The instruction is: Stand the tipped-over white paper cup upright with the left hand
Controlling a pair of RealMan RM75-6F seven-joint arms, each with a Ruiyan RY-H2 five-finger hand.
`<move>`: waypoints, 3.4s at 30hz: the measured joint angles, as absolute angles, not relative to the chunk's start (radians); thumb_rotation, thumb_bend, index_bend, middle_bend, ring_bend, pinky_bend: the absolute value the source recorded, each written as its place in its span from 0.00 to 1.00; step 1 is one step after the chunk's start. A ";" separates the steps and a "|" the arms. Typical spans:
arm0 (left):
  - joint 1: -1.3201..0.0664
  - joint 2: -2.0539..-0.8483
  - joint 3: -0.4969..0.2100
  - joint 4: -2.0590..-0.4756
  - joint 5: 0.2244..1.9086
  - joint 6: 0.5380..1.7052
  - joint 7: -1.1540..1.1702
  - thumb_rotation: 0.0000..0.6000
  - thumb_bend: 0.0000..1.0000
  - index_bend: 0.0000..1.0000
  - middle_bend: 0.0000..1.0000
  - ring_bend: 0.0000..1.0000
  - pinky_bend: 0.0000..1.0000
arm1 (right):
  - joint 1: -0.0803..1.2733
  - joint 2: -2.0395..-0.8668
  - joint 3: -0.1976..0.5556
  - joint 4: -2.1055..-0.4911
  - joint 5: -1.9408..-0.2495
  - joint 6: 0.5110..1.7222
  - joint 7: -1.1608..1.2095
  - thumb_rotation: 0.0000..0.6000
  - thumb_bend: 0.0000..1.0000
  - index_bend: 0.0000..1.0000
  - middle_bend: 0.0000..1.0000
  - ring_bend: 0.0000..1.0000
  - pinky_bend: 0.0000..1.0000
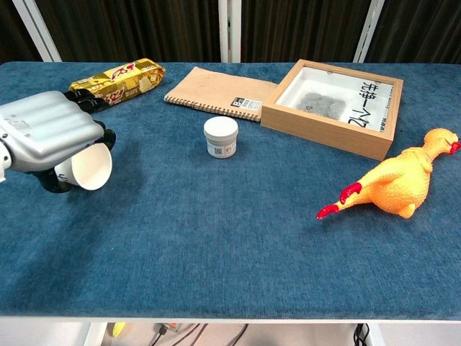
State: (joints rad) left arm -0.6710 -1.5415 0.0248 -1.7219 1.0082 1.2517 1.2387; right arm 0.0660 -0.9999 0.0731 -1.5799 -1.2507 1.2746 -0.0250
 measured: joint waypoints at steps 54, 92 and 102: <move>-0.460 -1.707 -0.113 -1.024 1.426 1.248 -0.637 1.00 0.16 0.39 0.39 0.05 0.00 | 0.078 -0.957 0.057 -1.640 -1.234 1.244 -0.065 1.00 0.18 0.00 0.00 0.00 0.00; -0.285 -1.296 -0.052 -1.460 1.551 1.574 -0.174 1.00 0.13 0.08 0.03 0.00 0.00 | 0.029 -1.005 0.068 -1.630 -1.406 1.504 -0.063 1.00 0.14 0.00 0.00 0.00 0.00; -0.122 -1.174 0.034 -1.507 1.497 1.605 0.073 1.00 0.14 0.05 0.00 0.00 0.00 | -0.021 -1.082 0.039 -1.567 -1.599 1.678 -0.087 1.00 0.14 0.00 0.00 0.00 0.00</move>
